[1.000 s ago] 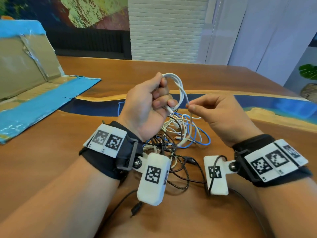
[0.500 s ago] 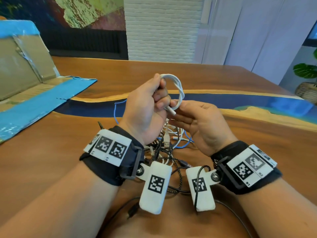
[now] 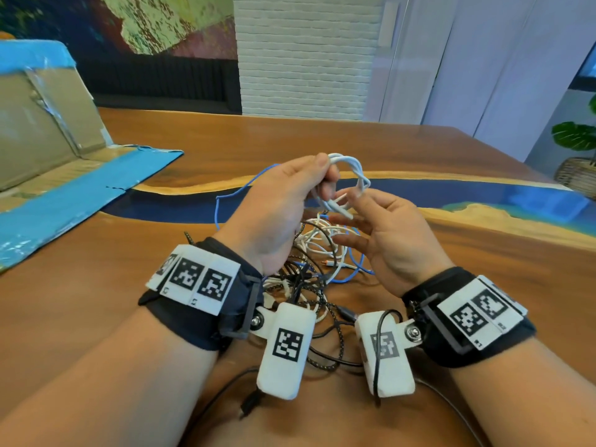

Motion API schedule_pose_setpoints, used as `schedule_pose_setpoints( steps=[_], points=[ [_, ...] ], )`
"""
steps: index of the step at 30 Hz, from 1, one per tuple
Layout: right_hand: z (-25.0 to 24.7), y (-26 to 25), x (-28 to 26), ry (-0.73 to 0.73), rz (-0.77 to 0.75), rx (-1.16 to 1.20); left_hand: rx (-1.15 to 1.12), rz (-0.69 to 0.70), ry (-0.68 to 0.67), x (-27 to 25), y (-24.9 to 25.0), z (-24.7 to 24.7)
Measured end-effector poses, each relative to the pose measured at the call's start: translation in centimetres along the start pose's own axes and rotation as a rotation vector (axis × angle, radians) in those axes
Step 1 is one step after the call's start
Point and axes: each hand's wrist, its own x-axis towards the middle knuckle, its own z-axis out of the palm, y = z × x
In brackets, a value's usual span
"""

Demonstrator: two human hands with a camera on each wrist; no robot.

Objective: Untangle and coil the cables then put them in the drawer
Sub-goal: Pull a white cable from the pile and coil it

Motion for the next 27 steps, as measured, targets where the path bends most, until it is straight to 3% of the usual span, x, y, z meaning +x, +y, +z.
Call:
schedule_pose_setpoints(
  steps=[3,10,12,15,20,27],
  points=[
    [-0.1,-0.6,-0.1,-0.093,0.038,0.090,0.034,0.034,-0.006,0.3,-0.1,-0.8],
    [-0.6,-2.5,-1.0,-0.466,0.104,0.410,-0.110,-0.009,-0.095,0.3,0.3,-1.5],
    [-0.5,-2.1,-0.9,-0.425,0.094,0.337,-0.124,-0.019,-0.102,0.4,0.1,-1.6],
    [-0.2,-1.6,-0.5,-0.245,0.021,0.129,-0.100,-0.040,-0.050,0.6,-0.1,-1.9],
    [-0.4,-1.2,0.3,0.022,0.022,0.055,-0.059,-0.057,0.025,0.9,-0.5,-2.0],
    [-0.4,-1.7,0.5,0.107,0.044,0.107,-0.017,-0.051,0.119,1.1,-1.4,-1.8]
  ],
)
